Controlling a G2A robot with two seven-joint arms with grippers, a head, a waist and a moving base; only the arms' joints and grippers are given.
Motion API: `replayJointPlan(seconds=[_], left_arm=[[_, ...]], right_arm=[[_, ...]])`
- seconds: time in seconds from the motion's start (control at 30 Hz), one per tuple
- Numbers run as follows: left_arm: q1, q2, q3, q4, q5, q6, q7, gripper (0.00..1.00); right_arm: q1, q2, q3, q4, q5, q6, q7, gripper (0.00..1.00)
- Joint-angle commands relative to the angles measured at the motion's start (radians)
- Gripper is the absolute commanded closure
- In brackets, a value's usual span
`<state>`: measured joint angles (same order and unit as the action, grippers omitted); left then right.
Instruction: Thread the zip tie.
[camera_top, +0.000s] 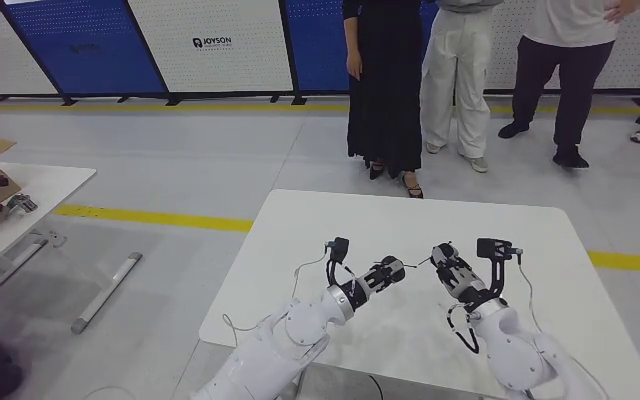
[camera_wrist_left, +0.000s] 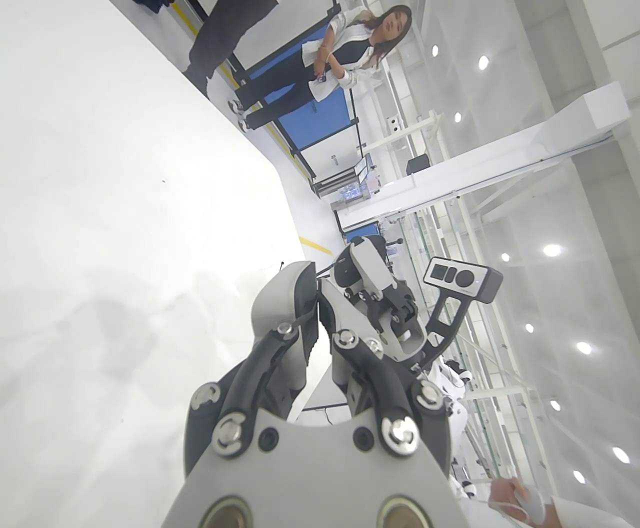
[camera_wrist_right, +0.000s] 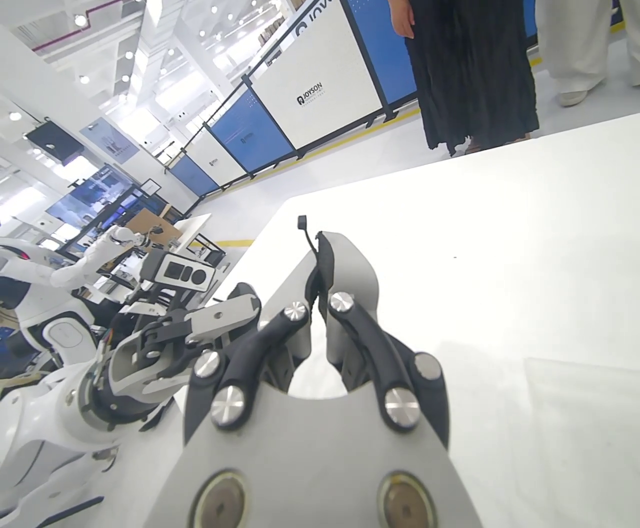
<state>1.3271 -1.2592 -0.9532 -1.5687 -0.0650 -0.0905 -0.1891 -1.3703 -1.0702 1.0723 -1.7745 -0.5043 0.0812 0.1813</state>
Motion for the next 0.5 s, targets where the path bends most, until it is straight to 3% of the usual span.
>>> replayJointPlan(seconds=[0.0, 0.47], left_arm=[[0.000, 0.000, 0.000, 0.000, 0.000, 0.000, 0.000, 1.00], [0.000, 0.000, 0.000, 0.000, 0.000, 0.000, 0.000, 1.00]], right_arm=[[0.000, 0.000, 0.000, 0.000, 0.000, 0.000, 0.000, 1.00], [-0.027, -0.012, 0.018, -0.009, 0.017, -0.030, -0.013, 1.00]])
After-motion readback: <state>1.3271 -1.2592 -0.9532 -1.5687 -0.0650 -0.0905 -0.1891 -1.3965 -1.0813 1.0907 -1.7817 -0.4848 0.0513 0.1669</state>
